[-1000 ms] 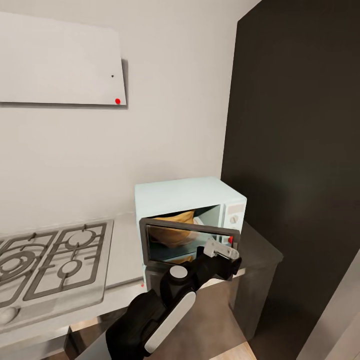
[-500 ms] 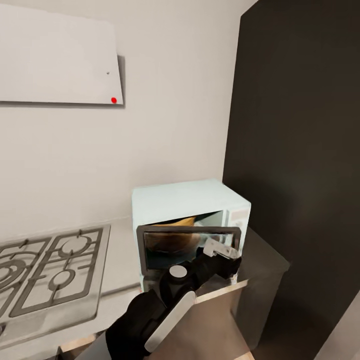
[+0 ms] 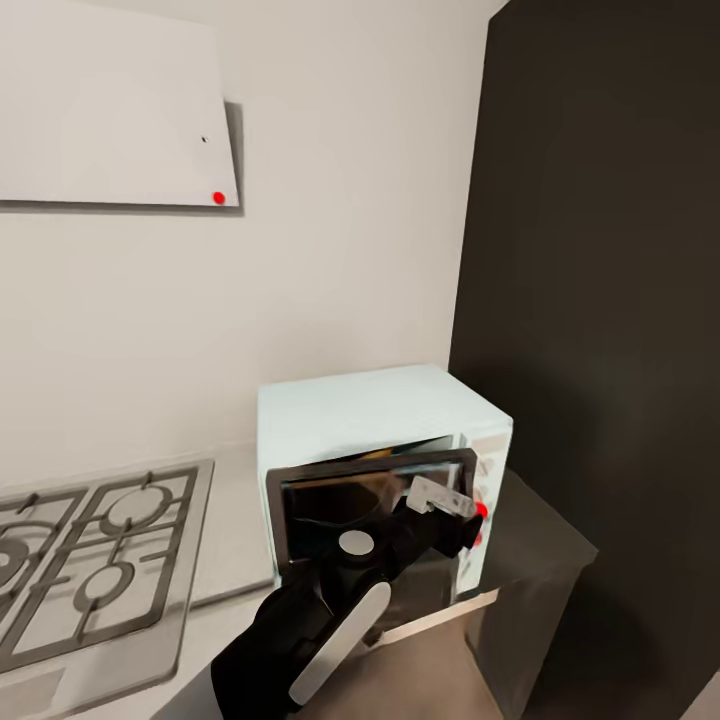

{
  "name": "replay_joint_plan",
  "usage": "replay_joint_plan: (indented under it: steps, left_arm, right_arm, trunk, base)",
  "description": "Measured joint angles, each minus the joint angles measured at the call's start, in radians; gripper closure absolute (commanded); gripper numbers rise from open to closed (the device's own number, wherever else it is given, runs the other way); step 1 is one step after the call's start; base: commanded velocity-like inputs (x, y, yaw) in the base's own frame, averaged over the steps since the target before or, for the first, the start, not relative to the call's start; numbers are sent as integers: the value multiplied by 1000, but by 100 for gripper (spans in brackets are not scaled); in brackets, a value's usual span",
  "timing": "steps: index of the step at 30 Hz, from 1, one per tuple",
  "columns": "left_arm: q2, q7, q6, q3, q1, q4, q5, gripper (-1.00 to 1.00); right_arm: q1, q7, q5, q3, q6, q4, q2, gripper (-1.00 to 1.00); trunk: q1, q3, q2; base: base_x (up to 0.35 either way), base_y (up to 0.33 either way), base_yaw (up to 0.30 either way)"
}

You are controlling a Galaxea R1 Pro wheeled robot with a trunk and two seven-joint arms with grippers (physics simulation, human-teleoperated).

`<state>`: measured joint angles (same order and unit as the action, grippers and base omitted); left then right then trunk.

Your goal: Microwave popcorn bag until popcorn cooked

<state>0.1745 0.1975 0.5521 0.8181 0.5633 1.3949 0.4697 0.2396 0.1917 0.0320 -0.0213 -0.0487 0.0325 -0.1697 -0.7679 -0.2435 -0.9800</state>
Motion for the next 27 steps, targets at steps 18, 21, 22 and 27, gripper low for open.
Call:
replay_joint_plan:
  steps: [18,21,22,27]
  left_arm:
    - [0,-1,-1,0,0,0,0,-100]
    - [0,-1,-2,0,0,0,0,-100]
    - [0,-3,-3,0,0,0,7,-100]
    - [0,-7,-5,25,0,0,19,-100]
  right_arm:
    - [0,0,1,0,1,0,0,-100]
    - [0,0,1,0,1,0,1,-100]
    - [0,0,1,0,1,0,1,-100]
    - [0,0,1,0,1,0,1,-100]
  trunk:
    - [0,0,0]
    - [0,0,0]
    - [0,0,0]
    - [0,0,0]
  base:
    - [82,0,0]
    - [56,0,0]
    - [128,0,0]
    - [74,0,0]
